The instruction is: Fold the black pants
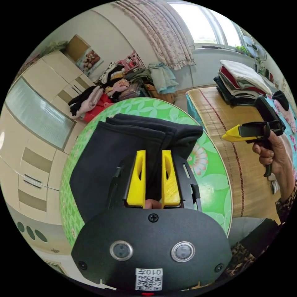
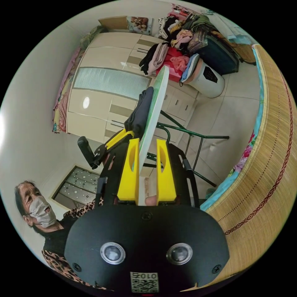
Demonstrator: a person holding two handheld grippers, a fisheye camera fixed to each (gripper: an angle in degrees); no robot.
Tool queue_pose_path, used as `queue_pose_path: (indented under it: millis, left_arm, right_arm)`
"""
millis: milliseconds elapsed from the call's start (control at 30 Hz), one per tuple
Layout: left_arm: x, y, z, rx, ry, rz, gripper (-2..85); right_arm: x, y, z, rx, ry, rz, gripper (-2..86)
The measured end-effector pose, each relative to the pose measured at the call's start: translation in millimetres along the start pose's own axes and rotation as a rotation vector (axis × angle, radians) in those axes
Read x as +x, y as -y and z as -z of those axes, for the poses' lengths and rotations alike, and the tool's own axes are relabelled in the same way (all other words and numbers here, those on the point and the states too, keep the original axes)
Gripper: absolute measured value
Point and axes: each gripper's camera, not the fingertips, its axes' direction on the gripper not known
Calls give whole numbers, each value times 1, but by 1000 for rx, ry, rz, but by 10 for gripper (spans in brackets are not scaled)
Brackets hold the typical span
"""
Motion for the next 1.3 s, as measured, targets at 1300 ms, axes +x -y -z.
queue_pose_path:
  millis: [1300]
  left_arm:
    - [-352,-345,16,270,-256,891,57]
  right_arm:
    - [-194,-21,-149,-128,-427,365,60]
